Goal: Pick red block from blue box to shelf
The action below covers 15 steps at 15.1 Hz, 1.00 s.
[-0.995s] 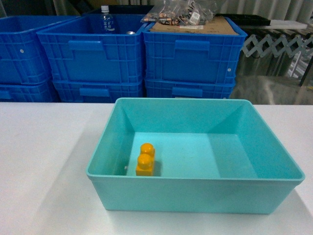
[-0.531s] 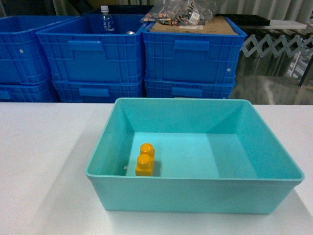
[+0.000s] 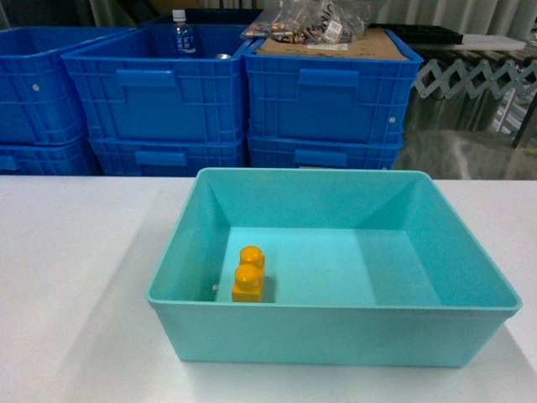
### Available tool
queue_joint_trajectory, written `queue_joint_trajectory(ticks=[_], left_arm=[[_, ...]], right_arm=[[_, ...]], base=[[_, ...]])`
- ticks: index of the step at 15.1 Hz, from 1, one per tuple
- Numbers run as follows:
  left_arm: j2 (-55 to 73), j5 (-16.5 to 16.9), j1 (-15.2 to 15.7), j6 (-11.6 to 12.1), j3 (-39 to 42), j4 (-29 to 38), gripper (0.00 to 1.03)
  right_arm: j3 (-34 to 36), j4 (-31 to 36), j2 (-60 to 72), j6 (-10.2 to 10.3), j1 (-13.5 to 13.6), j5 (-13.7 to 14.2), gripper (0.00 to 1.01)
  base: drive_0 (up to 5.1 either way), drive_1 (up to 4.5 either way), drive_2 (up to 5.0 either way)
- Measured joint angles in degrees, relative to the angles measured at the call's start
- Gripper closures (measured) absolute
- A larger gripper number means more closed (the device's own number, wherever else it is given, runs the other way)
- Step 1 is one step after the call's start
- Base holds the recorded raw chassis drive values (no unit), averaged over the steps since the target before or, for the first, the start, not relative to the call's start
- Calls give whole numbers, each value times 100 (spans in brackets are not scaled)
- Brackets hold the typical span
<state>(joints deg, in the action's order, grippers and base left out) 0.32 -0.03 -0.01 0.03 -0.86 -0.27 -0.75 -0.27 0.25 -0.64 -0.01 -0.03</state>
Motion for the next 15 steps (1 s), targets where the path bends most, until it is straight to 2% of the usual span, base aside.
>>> queue_joint_trajectory(ticks=[15], left_arm=[[0, -2, 0, 0, 0, 4, 5]], right_arm=[[0, 0, 0, 0, 0, 0, 73]], base=[[-142, -142, -142]])
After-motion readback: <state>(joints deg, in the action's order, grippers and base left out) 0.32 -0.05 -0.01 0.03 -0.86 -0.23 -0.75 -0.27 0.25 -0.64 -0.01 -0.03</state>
